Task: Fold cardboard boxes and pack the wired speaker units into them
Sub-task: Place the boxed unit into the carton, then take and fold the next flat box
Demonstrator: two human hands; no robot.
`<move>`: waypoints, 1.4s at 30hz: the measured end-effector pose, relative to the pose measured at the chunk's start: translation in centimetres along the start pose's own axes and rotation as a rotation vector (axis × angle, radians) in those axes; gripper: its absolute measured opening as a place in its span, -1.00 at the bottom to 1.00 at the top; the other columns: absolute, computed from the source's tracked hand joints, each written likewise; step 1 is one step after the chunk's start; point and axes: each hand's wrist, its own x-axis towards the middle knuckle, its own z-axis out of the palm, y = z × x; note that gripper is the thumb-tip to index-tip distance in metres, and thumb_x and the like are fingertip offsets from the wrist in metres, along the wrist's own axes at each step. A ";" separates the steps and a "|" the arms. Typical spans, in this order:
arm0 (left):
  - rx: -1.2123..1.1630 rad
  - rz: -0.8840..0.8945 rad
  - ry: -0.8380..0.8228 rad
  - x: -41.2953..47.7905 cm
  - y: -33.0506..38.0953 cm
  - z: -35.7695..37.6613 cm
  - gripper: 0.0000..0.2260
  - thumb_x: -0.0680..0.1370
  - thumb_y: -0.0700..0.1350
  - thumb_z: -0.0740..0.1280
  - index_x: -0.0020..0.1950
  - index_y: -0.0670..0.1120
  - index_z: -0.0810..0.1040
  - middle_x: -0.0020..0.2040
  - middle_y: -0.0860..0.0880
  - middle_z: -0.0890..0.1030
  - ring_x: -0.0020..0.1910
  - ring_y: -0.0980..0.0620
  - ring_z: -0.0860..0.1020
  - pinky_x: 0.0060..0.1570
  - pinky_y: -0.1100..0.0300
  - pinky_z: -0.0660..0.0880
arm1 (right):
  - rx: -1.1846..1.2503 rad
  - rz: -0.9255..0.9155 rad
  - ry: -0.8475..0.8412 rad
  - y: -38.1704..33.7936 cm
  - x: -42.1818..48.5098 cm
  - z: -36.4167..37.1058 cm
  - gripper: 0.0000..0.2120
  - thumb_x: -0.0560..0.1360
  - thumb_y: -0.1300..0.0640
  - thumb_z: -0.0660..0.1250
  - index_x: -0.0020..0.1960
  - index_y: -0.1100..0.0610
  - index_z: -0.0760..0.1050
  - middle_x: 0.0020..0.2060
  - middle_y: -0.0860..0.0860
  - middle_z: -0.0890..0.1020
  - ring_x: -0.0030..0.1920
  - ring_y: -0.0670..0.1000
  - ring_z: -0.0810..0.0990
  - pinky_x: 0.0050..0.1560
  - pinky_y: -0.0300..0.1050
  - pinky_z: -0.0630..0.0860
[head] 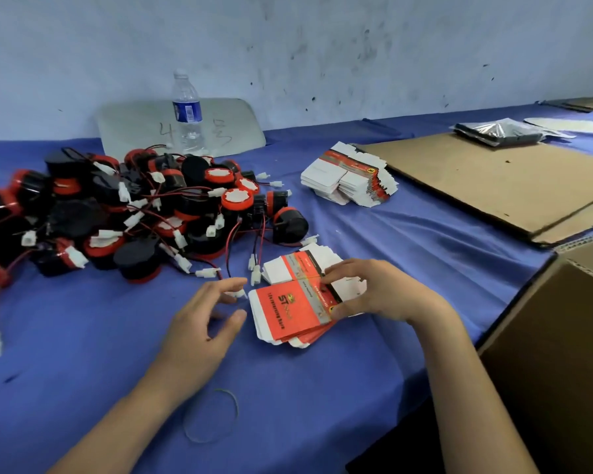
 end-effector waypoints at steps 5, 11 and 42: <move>0.136 0.076 -0.247 -0.5 0.5 0.4 -0.32 0.38 0.38 0.36 0.39 0.42 0.07 0.26 0.68 0.06 0.30 0.61 0.01 0.20 0.67 -0.01 | -0.157 -0.040 -0.036 -0.4 0.1 0.4 -0.33 0.26 -0.07 0.58 0.32 -0.22 0.42 0.28 -0.27 0.37 0.28 -0.09 0.24 0.25 -0.23 0.22; 0.104 0.043 -0.197 -0.5 0.4 0.5 -0.35 0.38 0.31 0.32 0.38 0.45 0.06 0.28 0.63 0.11 0.36 0.52 0.07 0.21 0.65 0.04 | -0.046 -0.049 0.029 -0.1 0.3 0.7 -0.51 0.26 -0.12 0.54 0.18 -0.24 0.54 0.18 -0.34 0.49 0.26 -0.19 0.36 0.18 -0.31 0.30; -0.371 -0.021 0.176 0.3 1.0 0.5 -0.66 0.49 -0.38 0.38 0.07 0.05 0.56 0.03 0.06 0.65 0.10 0.22 0.59 0.02 0.43 0.49 | -0.247 -0.093 0.129 -1.6 1.4 3.9 -0.26 0.29 -0.32 0.42 0.41 -0.34 0.21 0.24 -0.20 0.33 0.05 -0.01 0.24 0.12 -0.14 0.30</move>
